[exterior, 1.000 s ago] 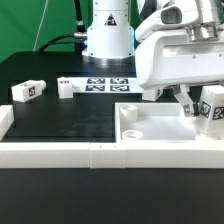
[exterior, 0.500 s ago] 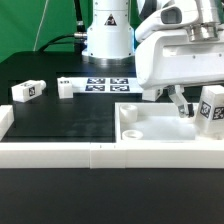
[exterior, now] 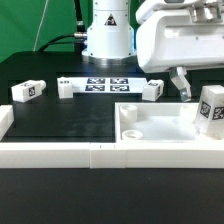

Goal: Assemble one leg

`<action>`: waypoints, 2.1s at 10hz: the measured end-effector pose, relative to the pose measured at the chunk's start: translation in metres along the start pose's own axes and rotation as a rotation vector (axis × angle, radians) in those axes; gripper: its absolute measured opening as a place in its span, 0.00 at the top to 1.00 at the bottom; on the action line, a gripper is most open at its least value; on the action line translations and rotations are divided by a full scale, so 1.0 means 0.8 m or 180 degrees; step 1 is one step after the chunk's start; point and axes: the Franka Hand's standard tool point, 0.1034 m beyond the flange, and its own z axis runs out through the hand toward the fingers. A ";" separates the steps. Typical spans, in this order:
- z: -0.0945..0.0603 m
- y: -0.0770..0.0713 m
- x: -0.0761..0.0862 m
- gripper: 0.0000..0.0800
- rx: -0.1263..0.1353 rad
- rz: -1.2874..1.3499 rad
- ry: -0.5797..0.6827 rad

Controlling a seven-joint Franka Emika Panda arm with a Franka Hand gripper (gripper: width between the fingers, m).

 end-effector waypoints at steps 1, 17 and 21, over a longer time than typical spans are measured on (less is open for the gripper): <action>-0.003 -0.005 0.004 0.19 0.0037 -0.0014 -0.0111; 0.013 -0.010 0.006 0.62 0.0263 -0.0010 -0.1258; 0.013 -0.007 0.007 0.62 0.0247 0.0061 -0.1257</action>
Offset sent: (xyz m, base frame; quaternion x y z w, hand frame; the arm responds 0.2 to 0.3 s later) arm 0.0000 0.0000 0.0000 0.0000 -0.1593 0.0000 0.9872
